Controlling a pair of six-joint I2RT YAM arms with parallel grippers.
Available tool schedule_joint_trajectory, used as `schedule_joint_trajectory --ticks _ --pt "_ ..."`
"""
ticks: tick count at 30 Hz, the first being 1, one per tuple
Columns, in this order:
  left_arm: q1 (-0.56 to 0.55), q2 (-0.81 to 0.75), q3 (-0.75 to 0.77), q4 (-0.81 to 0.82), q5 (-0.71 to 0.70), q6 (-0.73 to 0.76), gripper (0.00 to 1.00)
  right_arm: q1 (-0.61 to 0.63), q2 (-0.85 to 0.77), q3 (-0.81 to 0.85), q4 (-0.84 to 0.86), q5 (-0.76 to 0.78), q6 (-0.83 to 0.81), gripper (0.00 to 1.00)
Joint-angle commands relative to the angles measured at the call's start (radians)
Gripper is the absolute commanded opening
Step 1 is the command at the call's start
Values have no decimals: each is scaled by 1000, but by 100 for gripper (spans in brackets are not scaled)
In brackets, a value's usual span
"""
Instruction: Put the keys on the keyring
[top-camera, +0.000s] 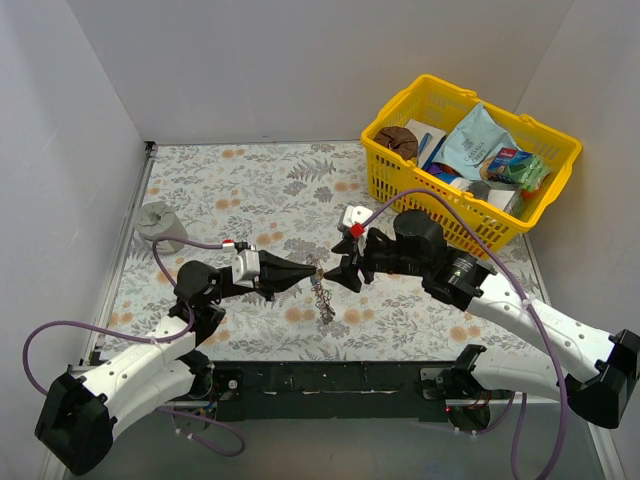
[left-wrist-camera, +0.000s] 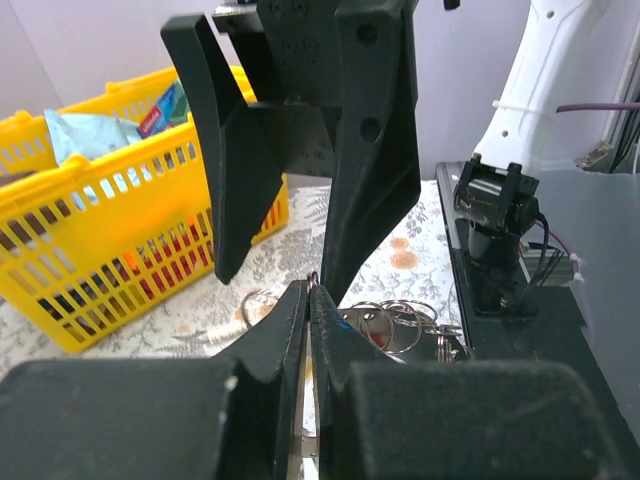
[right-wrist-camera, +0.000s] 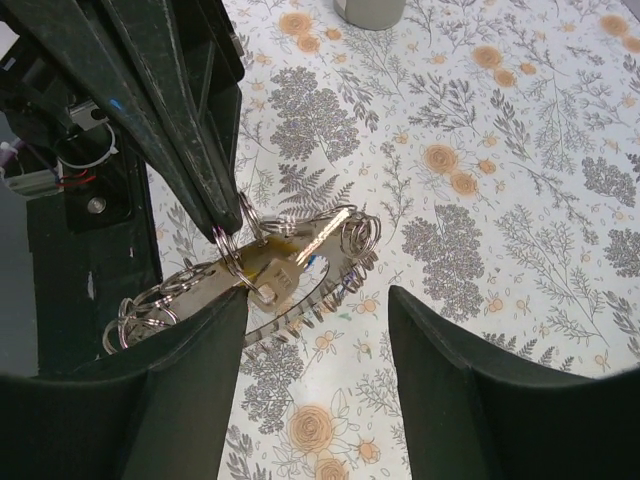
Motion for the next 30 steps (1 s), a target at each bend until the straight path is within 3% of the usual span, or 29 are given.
schedule_joint_trajectory --ticks 1,9,20,30 --pt "-1 -31 -7 158 -32 -7 0 -8 -7 65 12 -31 34 65" --pt "-3 -26 -15 191 -12 0 0 -16 -30 39 41 -56 39 59" --pt "-3 -17 5 148 40 10 0 -19 -97 -17 110 -114 -4 68" --pt "-3 -14 13 150 57 7 0 -22 -74 -26 116 -160 -13 56"
